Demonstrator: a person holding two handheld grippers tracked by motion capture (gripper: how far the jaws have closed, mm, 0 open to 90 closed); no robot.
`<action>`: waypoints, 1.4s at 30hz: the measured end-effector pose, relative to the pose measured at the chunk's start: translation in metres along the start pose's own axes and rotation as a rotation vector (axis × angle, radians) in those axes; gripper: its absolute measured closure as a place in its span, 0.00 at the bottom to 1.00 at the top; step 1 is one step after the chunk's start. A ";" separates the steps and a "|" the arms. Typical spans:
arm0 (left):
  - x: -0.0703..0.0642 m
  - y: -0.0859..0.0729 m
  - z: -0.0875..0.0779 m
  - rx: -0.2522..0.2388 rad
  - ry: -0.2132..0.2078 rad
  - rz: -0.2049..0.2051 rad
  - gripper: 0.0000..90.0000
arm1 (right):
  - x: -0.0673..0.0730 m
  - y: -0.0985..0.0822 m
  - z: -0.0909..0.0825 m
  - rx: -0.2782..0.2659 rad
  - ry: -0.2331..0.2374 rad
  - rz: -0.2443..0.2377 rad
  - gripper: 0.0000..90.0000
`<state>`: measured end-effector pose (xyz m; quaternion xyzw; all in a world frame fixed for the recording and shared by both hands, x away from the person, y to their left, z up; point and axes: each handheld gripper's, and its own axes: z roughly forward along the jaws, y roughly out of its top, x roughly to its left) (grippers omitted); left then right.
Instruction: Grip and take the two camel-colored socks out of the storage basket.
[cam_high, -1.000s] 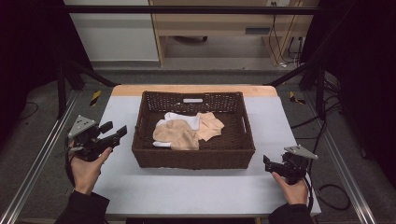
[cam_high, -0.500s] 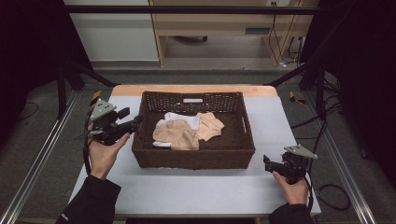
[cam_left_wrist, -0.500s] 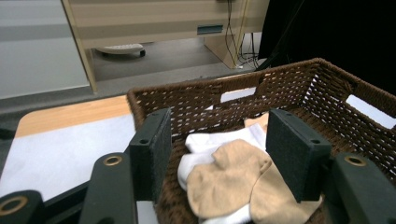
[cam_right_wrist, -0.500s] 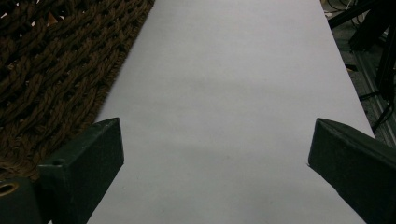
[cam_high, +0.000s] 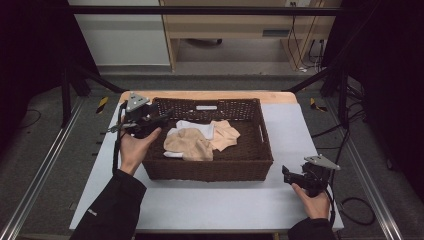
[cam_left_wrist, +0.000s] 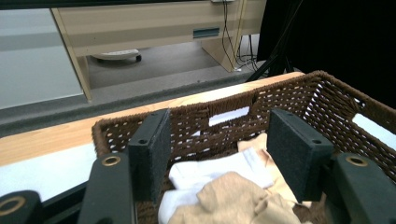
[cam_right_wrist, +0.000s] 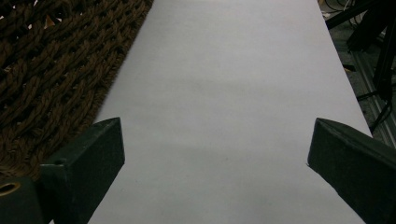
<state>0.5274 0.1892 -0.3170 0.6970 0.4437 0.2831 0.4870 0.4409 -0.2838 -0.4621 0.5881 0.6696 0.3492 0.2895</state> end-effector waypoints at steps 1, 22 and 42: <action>0.000 0.000 0.000 0.000 0.000 0.000 0.44 | 0.000 0.000 0.000 0.000 0.000 0.000 0.05; -0.004 -0.016 0.078 0.115 0.031 0.025 0.46 | 0.000 0.000 0.002 0.004 -0.007 -0.006 0.04; -0.004 -0.058 0.110 0.323 0.067 0.064 0.48 | 0.001 0.000 0.003 0.006 -0.011 -0.003 0.05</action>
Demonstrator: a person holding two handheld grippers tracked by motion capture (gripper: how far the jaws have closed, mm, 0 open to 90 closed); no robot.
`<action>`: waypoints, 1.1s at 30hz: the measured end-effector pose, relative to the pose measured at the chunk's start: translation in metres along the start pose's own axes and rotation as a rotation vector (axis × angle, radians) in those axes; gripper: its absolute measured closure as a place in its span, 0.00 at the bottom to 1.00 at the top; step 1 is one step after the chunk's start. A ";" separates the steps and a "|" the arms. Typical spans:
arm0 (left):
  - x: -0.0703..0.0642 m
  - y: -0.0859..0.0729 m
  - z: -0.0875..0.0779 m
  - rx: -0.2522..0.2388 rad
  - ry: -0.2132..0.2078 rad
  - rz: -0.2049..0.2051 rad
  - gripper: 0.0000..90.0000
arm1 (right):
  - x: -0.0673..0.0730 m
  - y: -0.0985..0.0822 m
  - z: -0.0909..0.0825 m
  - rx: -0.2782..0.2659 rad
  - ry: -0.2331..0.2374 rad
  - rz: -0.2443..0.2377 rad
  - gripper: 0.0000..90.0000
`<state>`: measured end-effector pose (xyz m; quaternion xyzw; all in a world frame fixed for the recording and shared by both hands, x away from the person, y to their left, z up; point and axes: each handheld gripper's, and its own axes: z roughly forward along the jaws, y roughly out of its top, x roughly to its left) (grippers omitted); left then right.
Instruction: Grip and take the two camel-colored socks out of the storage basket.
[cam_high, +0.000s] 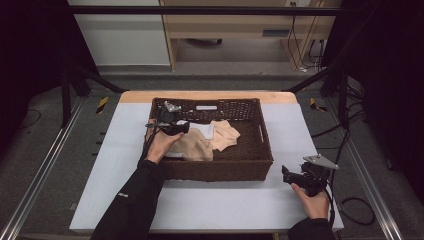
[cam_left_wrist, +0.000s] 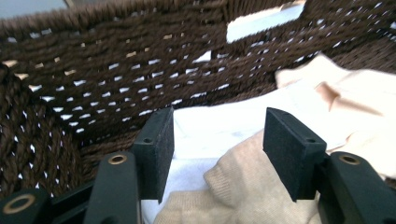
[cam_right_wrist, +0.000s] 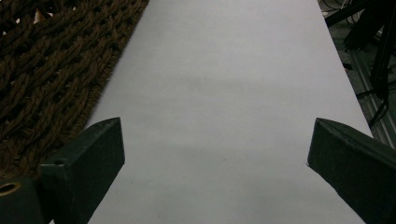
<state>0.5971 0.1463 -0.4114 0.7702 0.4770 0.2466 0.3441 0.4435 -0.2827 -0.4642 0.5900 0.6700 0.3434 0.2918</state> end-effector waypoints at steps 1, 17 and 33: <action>0.000 0.000 0.000 0.000 0.000 0.000 0.48 | 0.000 0.000 0.000 0.000 0.000 0.000 0.05; -0.001 -0.007 0.013 0.105 -0.026 0.009 0.46 | 0.000 0.000 0.002 0.011 -0.009 -0.005 0.05; 0.000 -0.010 0.019 0.207 -0.090 0.032 0.86 | 0.001 -0.001 0.002 0.021 -0.002 -0.006 0.05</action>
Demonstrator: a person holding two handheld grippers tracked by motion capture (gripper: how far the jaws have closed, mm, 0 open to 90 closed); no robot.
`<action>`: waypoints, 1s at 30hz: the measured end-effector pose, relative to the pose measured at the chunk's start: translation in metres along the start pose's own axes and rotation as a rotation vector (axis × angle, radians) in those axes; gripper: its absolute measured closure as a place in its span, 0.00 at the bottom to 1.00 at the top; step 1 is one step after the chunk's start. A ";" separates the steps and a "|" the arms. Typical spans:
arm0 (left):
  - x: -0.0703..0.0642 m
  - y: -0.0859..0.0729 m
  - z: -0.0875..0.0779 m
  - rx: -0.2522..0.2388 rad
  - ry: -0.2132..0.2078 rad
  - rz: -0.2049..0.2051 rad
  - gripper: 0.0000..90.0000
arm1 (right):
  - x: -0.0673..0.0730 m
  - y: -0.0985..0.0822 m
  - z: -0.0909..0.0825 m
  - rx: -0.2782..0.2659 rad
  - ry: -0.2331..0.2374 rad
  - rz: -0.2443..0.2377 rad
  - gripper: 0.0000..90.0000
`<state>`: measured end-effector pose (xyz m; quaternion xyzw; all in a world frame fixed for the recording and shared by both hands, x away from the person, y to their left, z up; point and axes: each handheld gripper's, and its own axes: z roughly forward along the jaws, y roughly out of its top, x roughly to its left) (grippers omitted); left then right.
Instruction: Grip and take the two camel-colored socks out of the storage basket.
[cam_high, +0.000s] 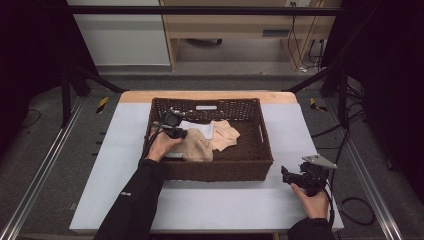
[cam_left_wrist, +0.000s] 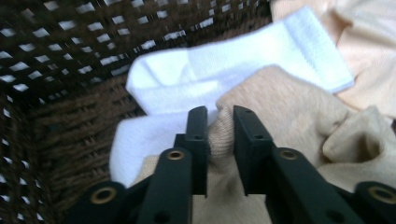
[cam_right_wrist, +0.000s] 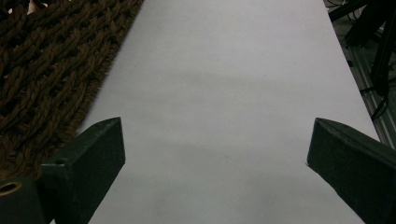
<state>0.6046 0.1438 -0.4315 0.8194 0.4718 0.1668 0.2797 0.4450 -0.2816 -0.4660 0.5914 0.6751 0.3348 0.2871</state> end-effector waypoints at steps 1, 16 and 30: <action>0.000 0.000 -0.001 -0.001 -0.005 0.002 0.87 | 0.000 0.000 0.000 -0.002 0.001 0.001 0.05; -0.005 0.008 -0.027 -0.187 -0.037 0.023 0.92 | -0.002 0.001 -0.002 -0.009 -0.007 0.002 0.05; -0.014 0.011 -0.078 -0.446 -0.077 0.009 0.92 | -0.003 0.001 -0.003 -0.016 -0.016 0.008 0.05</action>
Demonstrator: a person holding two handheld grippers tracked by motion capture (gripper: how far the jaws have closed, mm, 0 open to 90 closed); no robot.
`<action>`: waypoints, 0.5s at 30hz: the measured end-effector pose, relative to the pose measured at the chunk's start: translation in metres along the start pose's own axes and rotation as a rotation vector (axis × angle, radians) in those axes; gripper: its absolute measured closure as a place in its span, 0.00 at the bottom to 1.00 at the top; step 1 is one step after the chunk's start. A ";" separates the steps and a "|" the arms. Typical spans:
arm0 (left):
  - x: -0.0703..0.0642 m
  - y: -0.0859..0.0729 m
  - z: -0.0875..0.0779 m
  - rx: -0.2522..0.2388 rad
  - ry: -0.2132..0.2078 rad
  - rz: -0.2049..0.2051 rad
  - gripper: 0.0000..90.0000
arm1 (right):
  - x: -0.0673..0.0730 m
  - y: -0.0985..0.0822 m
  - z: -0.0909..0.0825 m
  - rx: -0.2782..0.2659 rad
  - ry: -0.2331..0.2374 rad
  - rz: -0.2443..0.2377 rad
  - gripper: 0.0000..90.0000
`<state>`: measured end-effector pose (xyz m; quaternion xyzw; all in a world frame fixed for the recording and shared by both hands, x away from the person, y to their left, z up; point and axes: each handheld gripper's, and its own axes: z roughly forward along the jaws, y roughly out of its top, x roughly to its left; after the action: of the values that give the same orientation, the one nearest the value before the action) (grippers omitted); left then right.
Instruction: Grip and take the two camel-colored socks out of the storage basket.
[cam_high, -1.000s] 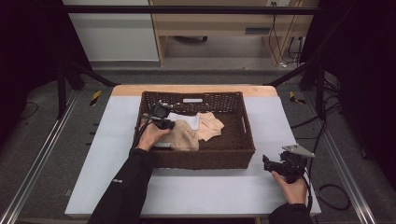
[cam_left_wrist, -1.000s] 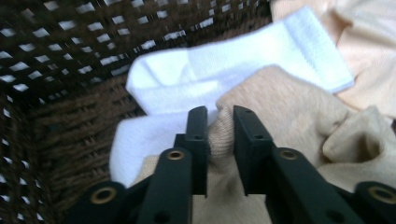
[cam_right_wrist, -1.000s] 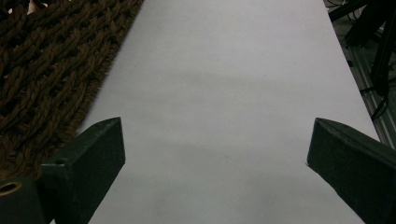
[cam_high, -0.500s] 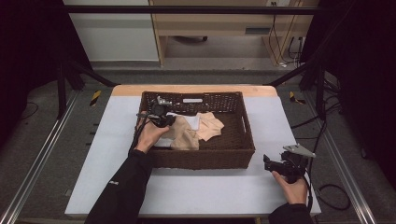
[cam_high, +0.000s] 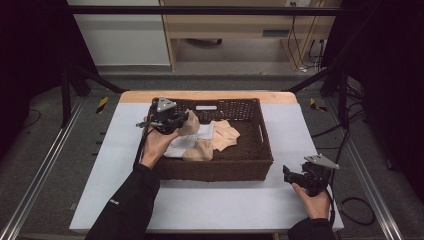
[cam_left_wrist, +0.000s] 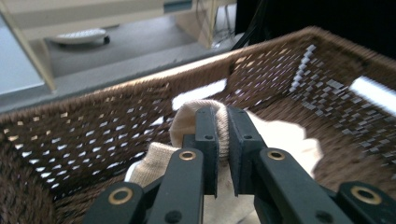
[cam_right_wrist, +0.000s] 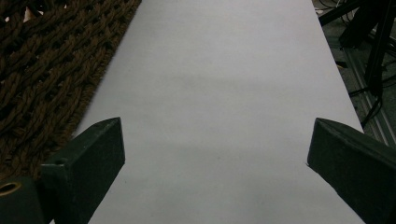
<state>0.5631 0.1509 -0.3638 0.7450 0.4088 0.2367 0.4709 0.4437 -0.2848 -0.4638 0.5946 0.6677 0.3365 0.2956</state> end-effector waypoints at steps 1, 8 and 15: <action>-0.001 0.002 -0.004 -0.015 -0.006 -0.002 0.92 | 0.000 0.000 0.000 0.000 0.001 -0.002 0.05; -0.007 0.009 -0.030 -0.087 -0.025 -0.016 0.92 | 0.000 0.000 -0.001 -0.001 -0.002 0.000 0.05; -0.020 0.014 -0.055 -0.147 -0.062 0.008 0.92 | 0.000 0.000 -0.002 -0.004 -0.004 0.000 0.05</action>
<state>0.5171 0.1589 -0.3262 0.7169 0.3726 0.2449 0.5359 0.4423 -0.2849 -0.4627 0.5947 0.6664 0.3366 0.2981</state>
